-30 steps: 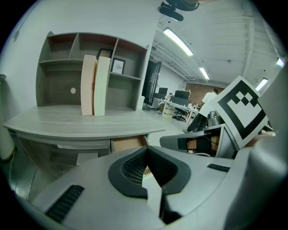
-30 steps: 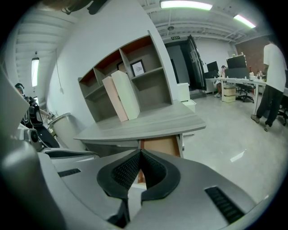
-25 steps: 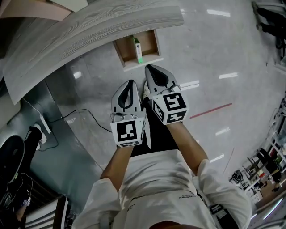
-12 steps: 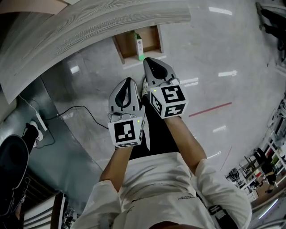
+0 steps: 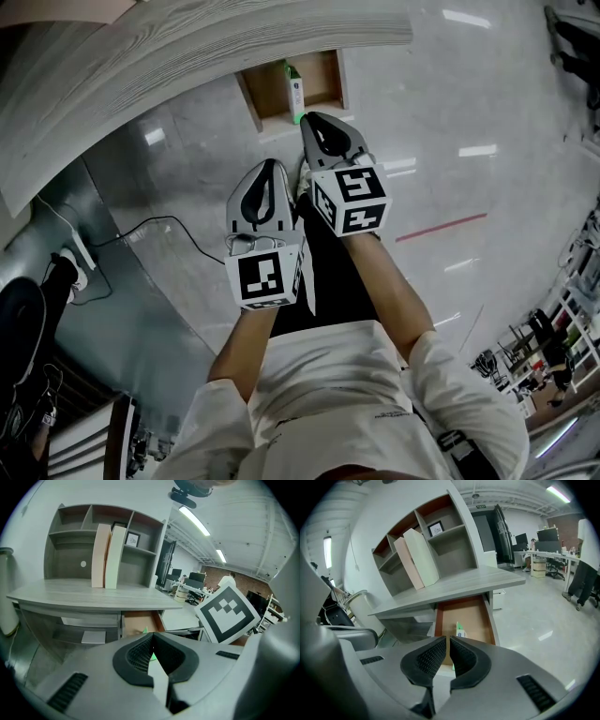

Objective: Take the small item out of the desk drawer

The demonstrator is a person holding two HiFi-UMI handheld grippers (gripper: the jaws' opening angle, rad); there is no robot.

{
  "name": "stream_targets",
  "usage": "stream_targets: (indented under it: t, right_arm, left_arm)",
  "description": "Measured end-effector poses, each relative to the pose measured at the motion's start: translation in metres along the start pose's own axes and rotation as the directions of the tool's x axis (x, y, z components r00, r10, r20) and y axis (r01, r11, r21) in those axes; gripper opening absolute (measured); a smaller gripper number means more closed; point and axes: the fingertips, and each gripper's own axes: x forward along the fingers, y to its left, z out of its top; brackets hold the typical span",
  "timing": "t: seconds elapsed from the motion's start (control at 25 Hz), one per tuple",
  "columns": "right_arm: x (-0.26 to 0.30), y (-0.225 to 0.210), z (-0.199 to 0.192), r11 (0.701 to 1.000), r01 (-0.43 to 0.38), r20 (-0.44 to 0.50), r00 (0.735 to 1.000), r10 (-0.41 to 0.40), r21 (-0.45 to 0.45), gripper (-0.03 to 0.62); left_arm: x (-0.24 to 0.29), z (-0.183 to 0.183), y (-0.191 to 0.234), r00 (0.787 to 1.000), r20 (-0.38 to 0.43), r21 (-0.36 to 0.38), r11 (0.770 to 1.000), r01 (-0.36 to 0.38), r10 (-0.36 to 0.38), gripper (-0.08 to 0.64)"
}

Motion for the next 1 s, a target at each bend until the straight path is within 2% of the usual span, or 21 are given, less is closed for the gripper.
stream_targets:
  t: [0.72,1.0]
  right_arm:
    - [0.047,-0.019,-0.026,0.998,0.027,-0.085,0.996,-0.023,0.052,0.156]
    - [0.058,-0.028,-0.040,0.996,0.054,-0.128,0.991,-0.044,0.074,0.181]
  left_arm:
    - [0.019,-0.019,0.006,0.999,-0.034,-0.037,0.999,-0.007,0.006,0.015]
    - [0.025,-0.021,0.008,0.999,-0.041,-0.044,0.999,-0.009,0.007,0.015]
